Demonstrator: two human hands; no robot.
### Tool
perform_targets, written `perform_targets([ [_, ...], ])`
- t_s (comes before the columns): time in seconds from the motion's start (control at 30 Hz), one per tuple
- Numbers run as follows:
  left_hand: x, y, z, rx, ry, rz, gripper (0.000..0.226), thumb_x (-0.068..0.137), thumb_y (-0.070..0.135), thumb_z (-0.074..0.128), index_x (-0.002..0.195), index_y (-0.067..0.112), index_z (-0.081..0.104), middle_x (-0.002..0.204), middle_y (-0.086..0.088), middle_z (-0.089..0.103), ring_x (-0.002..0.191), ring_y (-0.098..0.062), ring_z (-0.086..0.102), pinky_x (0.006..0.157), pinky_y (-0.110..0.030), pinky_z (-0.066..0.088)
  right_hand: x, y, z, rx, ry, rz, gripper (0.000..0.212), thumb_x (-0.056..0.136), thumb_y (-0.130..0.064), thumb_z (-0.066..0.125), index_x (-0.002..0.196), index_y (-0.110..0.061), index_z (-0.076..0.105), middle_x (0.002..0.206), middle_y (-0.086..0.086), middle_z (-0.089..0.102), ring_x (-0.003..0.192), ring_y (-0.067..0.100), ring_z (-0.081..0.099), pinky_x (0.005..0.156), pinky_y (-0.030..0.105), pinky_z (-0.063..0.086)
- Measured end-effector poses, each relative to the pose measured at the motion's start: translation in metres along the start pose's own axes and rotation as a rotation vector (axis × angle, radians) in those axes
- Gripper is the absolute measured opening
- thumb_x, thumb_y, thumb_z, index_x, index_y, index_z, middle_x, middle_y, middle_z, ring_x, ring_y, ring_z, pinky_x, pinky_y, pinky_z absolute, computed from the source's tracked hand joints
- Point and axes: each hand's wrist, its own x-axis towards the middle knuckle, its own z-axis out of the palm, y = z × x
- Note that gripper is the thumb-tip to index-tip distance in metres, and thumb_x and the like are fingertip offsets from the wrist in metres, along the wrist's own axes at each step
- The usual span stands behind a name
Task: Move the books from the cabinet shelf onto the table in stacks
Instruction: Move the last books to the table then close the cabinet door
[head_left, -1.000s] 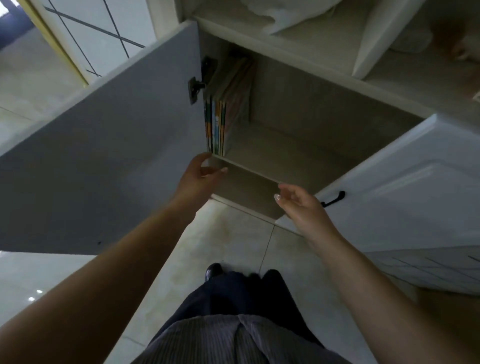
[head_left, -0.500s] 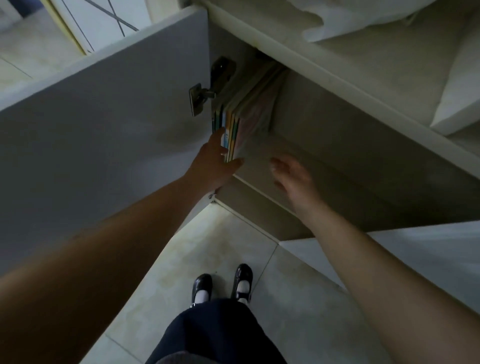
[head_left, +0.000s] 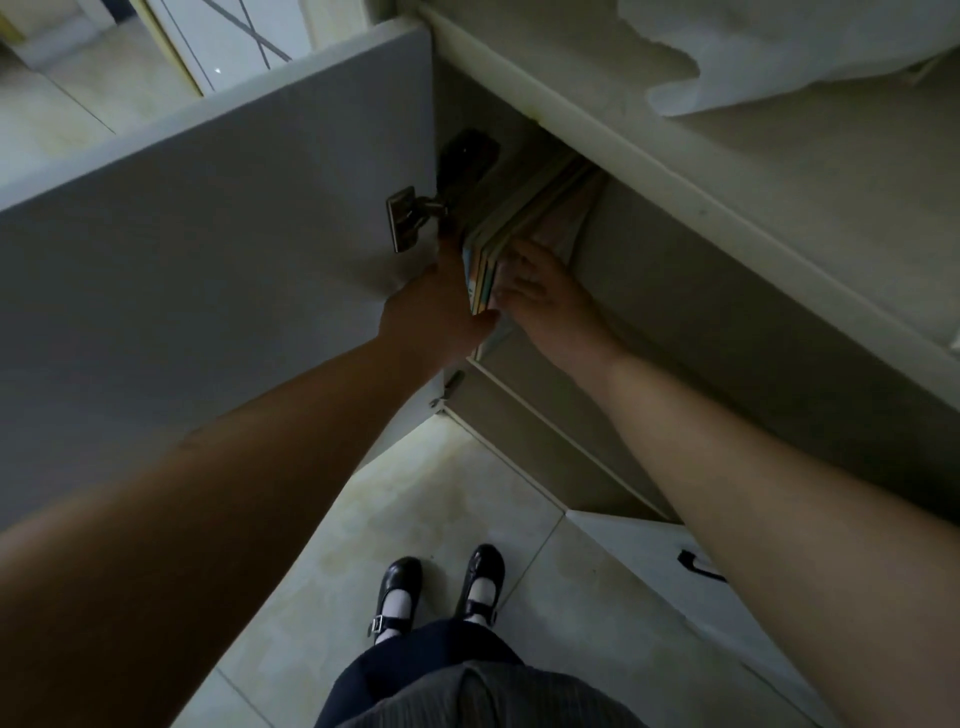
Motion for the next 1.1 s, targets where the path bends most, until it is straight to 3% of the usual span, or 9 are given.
perform_targets([
  [0.13,0.001,0.002,0.004,-0.072,0.02,-0.019,0.094,0.085,0.035,0.063,0.151,0.017,-0.002,0.126,-0.014,0.06,0.11,-0.03,0.06,0.083,-0.027,0.043,0.004,-0.003,-0.006,0.025,0.004,0.005,0.046,0.084,0.007,0.055,0.127,-0.007,0.044,0.101,0.012,0.052,0.095,0.016,0.052,0.073,0.015,0.045],
  [0.27,0.001,0.006,0.007,-0.155,0.086,0.003,0.078,0.087,0.025,0.06,0.149,0.016,0.013,0.125,-0.016,0.058,0.107,-0.03,0.06,0.077,-0.025,0.043,-0.002,-0.005,-0.008,0.104,0.004,-0.017,0.049,0.085,0.009,0.051,0.124,-0.018,0.042,0.097,-0.005,0.059,0.091,0.006,0.058,0.084,0.027,0.046],
  [0.43,-0.008,0.001,0.024,-0.133,0.185,0.083,0.069,0.079,0.029,0.063,0.141,0.015,0.037,0.125,-0.022,0.048,0.114,-0.036,0.047,0.084,-0.026,0.032,-0.014,0.007,-0.016,0.17,0.052,-0.016,0.045,0.09,0.01,0.044,0.109,-0.03,0.04,0.091,-0.019,0.053,0.066,-0.023,0.057,0.063,0.004,0.046],
  [0.6,-0.011,0.004,0.039,-0.351,0.188,0.104,0.072,0.073,0.023,0.075,0.133,0.004,0.041,0.128,-0.015,0.047,0.112,-0.019,0.046,0.083,-0.023,0.039,-0.022,0.021,-0.023,0.154,0.059,0.083,0.031,0.09,0.001,0.051,0.106,-0.026,0.05,0.105,-0.011,0.058,0.087,-0.011,0.056,0.073,0.013,0.047],
  [0.73,-0.011,0.012,0.058,-0.569,0.232,0.019,0.086,0.066,0.025,0.079,0.135,0.004,0.031,0.127,-0.013,0.052,0.113,-0.015,0.052,0.089,-0.006,0.04,-0.025,0.028,-0.027,0.179,0.055,0.054,0.033,0.09,0.011,0.043,0.097,-0.021,0.05,0.095,-0.009,0.059,0.071,-0.016,0.061,0.061,0.004,0.045],
  [0.87,-0.001,0.017,0.075,-0.536,0.263,-0.088,0.089,0.056,0.047,0.077,0.127,0.01,0.038,0.124,-0.011,0.054,0.117,-0.026,0.053,0.095,-0.041,0.047,-0.025,0.04,-0.034,0.224,0.057,0.008,0.041,0.087,0.02,0.035,0.126,0.006,0.038,0.109,0.008,0.052,0.082,-0.003,0.06,0.068,0.005,0.046],
  [0.93,0.004,0.018,0.08,-0.504,0.295,-0.117,0.08,0.06,0.041,0.08,0.121,0.008,0.041,0.119,-0.008,0.055,0.112,-0.024,0.055,0.089,-0.035,0.048,-0.022,0.046,-0.036,0.182,0.034,0.012,0.047,0.086,0.023,0.034,0.126,0.001,0.038,0.111,0.005,0.051,0.092,-0.006,0.058,0.075,0.004,0.044],
  [1.03,0.01,0.016,0.076,-0.48,0.312,-0.136,0.064,0.067,0.028,0.08,0.115,0.004,0.045,0.109,-0.003,0.054,0.1,-0.017,0.054,0.077,-0.021,0.039,-0.018,0.047,-0.038,0.112,0.036,0.027,0.047,0.087,0.019,0.036,0.12,-0.014,0.041,0.119,0.002,0.046,0.121,0.011,0.047,0.084,0.006,0.038],
  [1.1,0.011,0.014,0.07,-0.424,0.267,-0.104,0.064,0.069,0.028,0.079,0.117,0.004,0.044,0.113,-0.007,0.056,0.096,-0.011,0.048,0.075,-0.019,0.035,-0.017,0.044,-0.04,0.135,0.045,0.013,0.043,0.087,0.019,0.037,0.125,-0.001,0.042,0.108,-0.001,0.049,0.101,-0.002,0.055,0.075,0.003,0.04],
])
